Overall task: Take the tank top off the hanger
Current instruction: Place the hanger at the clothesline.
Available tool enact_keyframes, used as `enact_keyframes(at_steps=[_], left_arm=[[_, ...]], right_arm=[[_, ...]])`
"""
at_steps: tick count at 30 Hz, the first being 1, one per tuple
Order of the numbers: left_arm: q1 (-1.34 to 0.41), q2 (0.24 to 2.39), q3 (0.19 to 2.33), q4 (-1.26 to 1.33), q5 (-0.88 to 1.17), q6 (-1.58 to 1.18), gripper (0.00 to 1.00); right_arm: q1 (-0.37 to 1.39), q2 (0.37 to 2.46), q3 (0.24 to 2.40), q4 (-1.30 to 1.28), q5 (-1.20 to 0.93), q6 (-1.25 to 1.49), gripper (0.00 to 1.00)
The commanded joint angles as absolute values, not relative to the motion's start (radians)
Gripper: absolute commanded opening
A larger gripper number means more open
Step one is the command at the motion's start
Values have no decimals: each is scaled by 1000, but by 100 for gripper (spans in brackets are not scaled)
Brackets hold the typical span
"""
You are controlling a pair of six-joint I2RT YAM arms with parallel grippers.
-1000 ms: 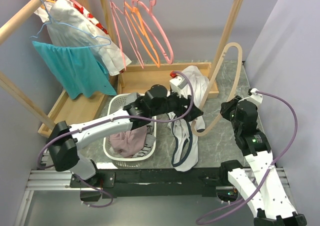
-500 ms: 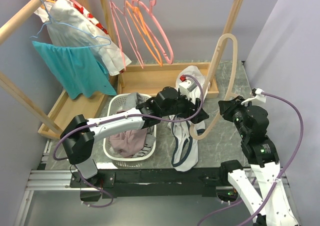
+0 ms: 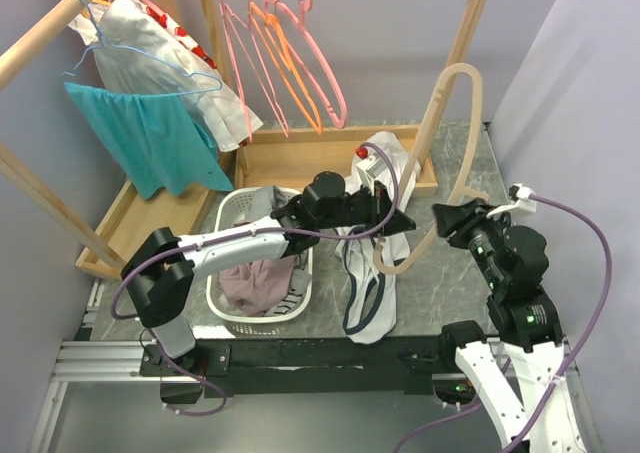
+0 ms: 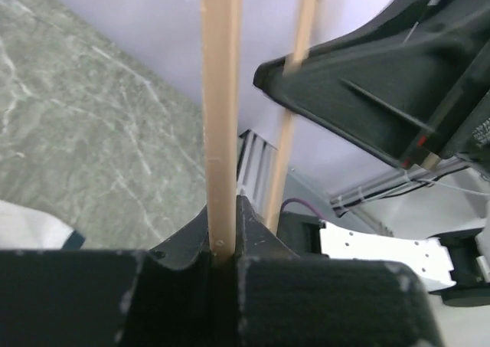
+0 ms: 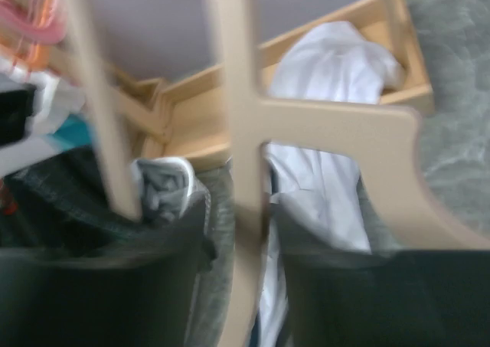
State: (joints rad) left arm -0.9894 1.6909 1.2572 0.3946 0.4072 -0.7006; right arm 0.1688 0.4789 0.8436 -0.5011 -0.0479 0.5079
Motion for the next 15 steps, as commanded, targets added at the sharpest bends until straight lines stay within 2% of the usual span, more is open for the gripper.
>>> enact_keyframes(at_steps=[1, 5, 6, 15], left_arm=[[-973, 1715, 1236, 551, 419, -796, 1], [-945, 1724, 1207, 697, 428, -868, 1], [-940, 1730, 1204, 722, 445, -888, 1], [-893, 1799, 1212, 1011, 514, -1084, 1]], right_arm=[[175, 410, 822, -423, -193, 532, 60], [175, 345, 789, -436, -209, 554, 62], [175, 313, 758, -430, -216, 561, 66], [175, 252, 658, -405, -281, 612, 67]])
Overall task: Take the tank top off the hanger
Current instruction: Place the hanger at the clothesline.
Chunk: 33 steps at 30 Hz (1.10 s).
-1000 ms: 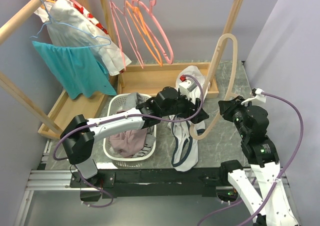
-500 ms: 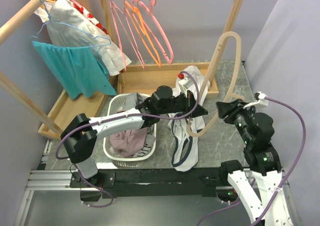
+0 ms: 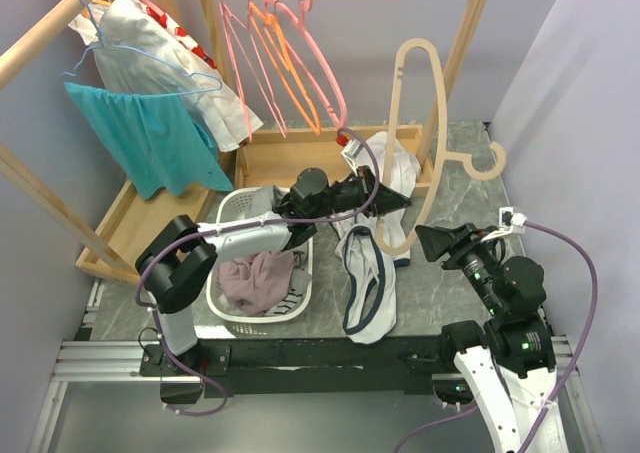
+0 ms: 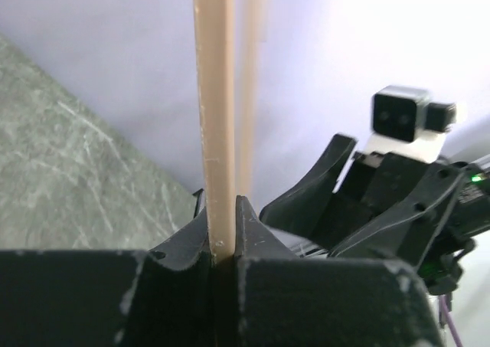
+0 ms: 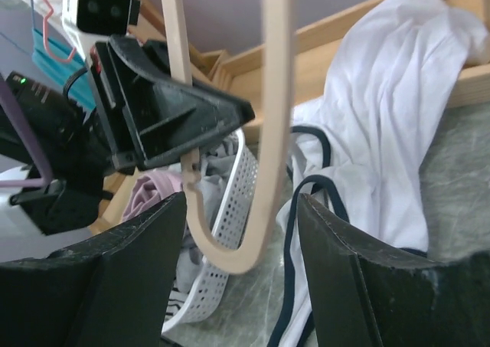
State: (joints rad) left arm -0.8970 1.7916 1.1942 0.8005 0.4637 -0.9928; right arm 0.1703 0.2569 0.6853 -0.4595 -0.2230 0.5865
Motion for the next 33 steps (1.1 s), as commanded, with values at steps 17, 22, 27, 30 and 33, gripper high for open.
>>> enact_keyframes(at_steps=[17, 22, 27, 30, 33], left_arm=[[-876, 1815, 1178, 1124, 528, -1167, 1], [-876, 1804, 1177, 1042, 517, -1132, 4], [-876, 1789, 1175, 921, 518, -1053, 37], [-876, 1750, 1177, 841, 512, -990, 62], [-876, 1709, 1181, 743, 491, -904, 100]], right_arm=[[175, 235, 554, -166, -451, 701, 9], [173, 212, 590, -204, -436, 696, 0], [176, 233, 716, -314, -339, 632, 0], [175, 282, 814, -428, -269, 562, 0], [175, 313, 879, -492, -221, 517, 0]])
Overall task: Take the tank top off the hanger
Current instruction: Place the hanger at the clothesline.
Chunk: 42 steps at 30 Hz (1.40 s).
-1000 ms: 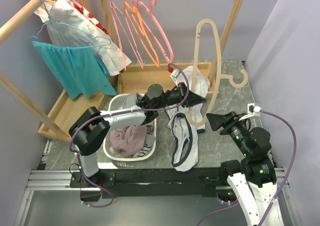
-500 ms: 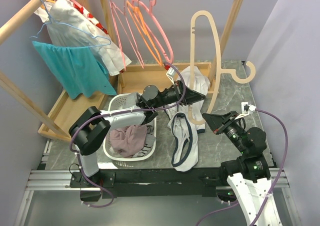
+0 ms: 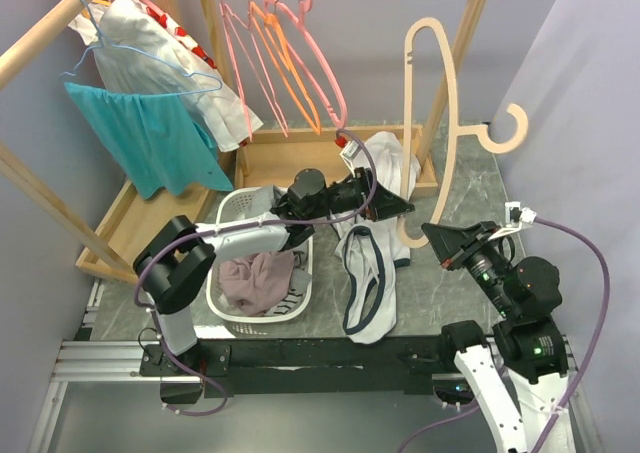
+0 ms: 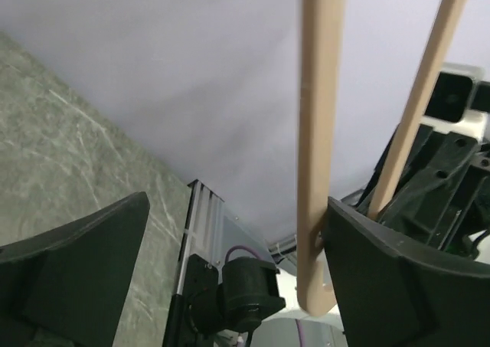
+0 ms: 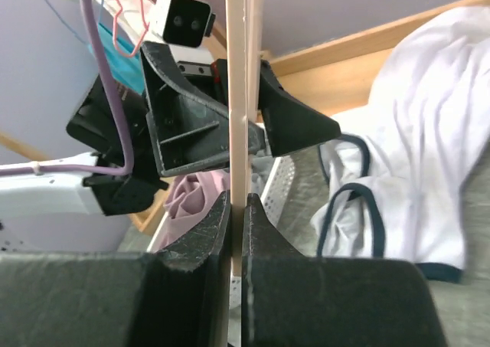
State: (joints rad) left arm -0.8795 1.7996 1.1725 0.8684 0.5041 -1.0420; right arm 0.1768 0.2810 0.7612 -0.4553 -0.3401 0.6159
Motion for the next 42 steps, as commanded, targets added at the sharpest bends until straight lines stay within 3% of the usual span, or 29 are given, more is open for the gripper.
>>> enact_keyframes(at_steps=[1, 8, 18, 30, 42], left_arm=[[-877, 1697, 1190, 674, 486, -879, 100], [-931, 1551, 1187, 366, 322, -593, 99], [-988, 1323, 1146, 80, 77, -407, 99], [-991, 1220, 1138, -74, 126, -279, 99], [-991, 1241, 1150, -106, 150, -259, 99]], right_arm=[[175, 317, 890, -500, -218, 511, 0], [175, 458, 1009, -620, -121, 439, 0], [175, 753, 1225, -755, -51, 319, 0], [202, 1064, 1576, -862, -80, 238, 0], [356, 1328, 1916, -982, 89, 153, 0]])
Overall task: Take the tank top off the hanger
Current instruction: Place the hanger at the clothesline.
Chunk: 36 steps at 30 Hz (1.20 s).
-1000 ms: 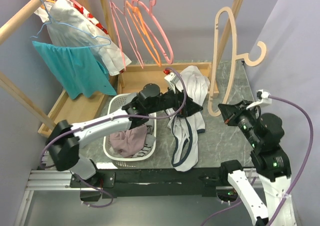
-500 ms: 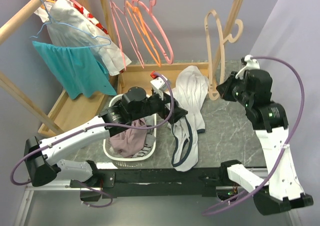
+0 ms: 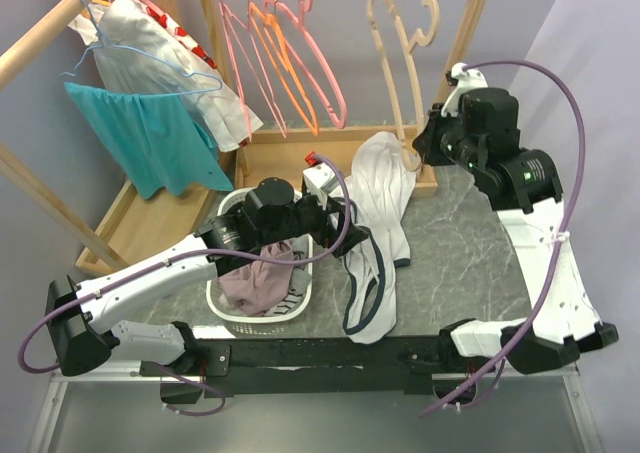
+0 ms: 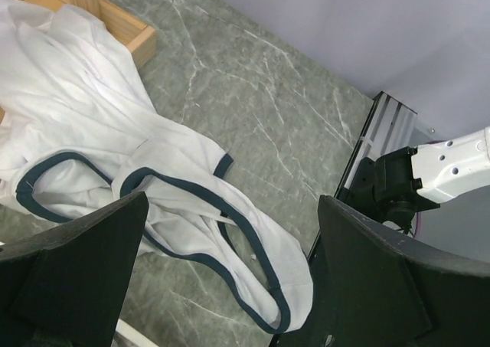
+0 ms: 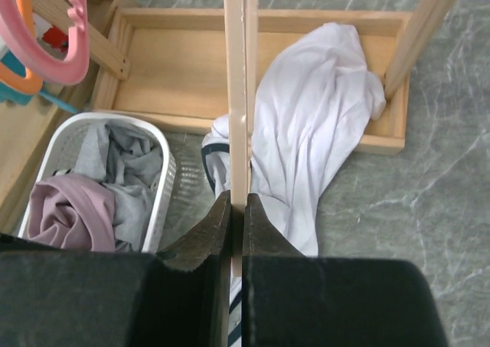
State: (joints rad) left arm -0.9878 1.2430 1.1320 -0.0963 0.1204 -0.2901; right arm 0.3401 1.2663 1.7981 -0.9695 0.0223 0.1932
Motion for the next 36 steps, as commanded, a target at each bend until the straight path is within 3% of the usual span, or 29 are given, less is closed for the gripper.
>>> enact_keyframes(at_steps=[1, 21, 36], left_arm=[[-991, 1243, 1154, -106, 150, -258, 99], [-991, 1190, 1126, -124, 126, -244, 99], [-992, 1201, 1134, -129, 126, -242, 99]], right_arm=[[360, 1342, 1928, -983, 107, 152, 0], [364, 1660, 2285, -999, 152, 103, 0], [362, 1747, 2313, -954, 146, 109, 0]])
